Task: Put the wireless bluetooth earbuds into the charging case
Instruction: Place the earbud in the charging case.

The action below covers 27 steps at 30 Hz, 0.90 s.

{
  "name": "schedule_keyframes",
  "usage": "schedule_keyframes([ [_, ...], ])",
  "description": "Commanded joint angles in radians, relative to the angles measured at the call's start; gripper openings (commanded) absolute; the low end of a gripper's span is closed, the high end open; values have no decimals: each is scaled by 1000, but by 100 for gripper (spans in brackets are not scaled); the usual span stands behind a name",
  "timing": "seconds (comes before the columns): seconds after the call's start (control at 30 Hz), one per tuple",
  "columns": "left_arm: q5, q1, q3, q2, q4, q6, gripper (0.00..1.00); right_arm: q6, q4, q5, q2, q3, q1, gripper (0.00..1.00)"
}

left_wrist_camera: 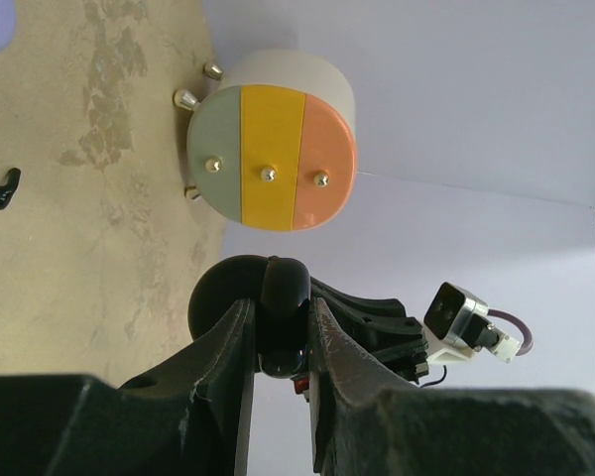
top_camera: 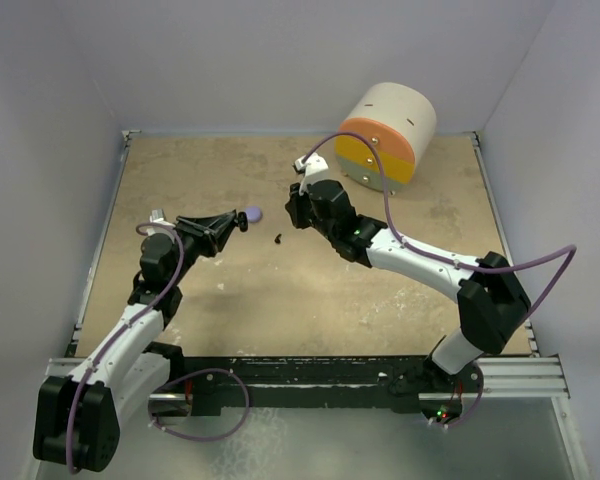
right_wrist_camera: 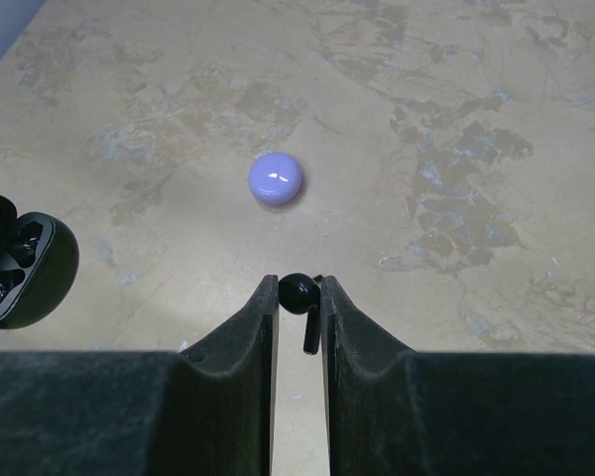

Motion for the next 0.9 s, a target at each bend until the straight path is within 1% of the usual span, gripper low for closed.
schedule_keyframes([
  [0.0, 13, 2, 38, -21, 44, 18, 0, 8, 26, 18, -35, 4, -7, 18],
  [0.87, 12, 2, 32, -37, 38, 16, 0, 4, 17, 10, -30, 10, -7, 18],
])
